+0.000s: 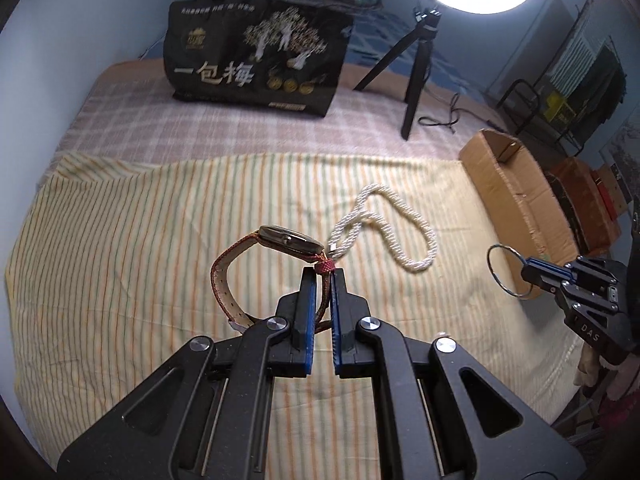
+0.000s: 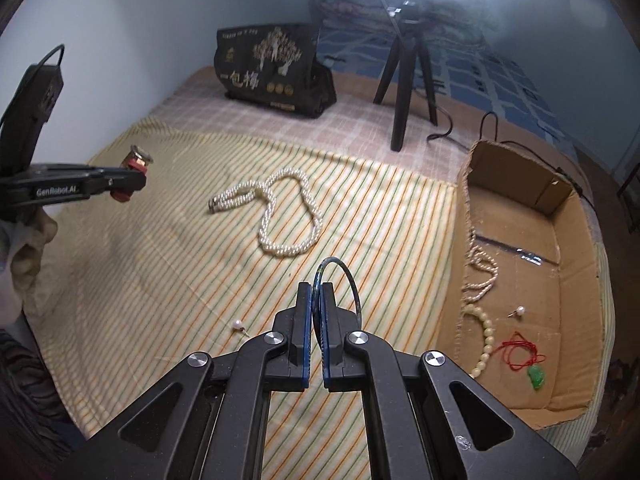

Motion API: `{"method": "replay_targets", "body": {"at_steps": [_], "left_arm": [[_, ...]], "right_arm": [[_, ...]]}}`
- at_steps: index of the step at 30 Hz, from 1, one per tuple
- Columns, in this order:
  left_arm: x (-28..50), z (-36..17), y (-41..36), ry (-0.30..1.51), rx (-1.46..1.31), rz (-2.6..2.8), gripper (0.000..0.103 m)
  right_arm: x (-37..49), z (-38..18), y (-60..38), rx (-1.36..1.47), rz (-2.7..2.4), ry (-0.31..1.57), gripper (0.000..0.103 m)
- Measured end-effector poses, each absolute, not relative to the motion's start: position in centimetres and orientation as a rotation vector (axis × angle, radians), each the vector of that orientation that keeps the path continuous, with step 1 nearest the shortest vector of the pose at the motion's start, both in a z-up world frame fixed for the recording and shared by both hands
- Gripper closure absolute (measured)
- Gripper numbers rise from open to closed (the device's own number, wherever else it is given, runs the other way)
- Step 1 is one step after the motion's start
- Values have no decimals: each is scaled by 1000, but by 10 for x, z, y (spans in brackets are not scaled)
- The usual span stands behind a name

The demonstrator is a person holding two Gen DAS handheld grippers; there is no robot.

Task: Organize jewelry
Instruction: 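Carry the bangle in the right gripper and the watch in the left to the box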

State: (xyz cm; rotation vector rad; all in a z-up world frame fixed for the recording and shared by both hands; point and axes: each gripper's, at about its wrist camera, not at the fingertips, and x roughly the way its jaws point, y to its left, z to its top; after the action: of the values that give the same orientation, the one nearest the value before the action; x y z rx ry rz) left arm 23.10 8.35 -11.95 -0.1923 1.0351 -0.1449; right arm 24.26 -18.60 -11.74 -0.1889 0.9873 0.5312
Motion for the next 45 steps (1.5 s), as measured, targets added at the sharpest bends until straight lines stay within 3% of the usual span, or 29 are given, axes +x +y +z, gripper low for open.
{"method": "replay_targets", "body": {"at_steps": [23, 45], "left_arm": [[225, -77, 6, 947, -178, -299, 99], [251, -63, -119, 900, -155, -476, 99]], "right_arm": [[245, -54, -237, -57, 488, 832, 101], [288, -61, -342, 47, 308, 817, 101]]}}
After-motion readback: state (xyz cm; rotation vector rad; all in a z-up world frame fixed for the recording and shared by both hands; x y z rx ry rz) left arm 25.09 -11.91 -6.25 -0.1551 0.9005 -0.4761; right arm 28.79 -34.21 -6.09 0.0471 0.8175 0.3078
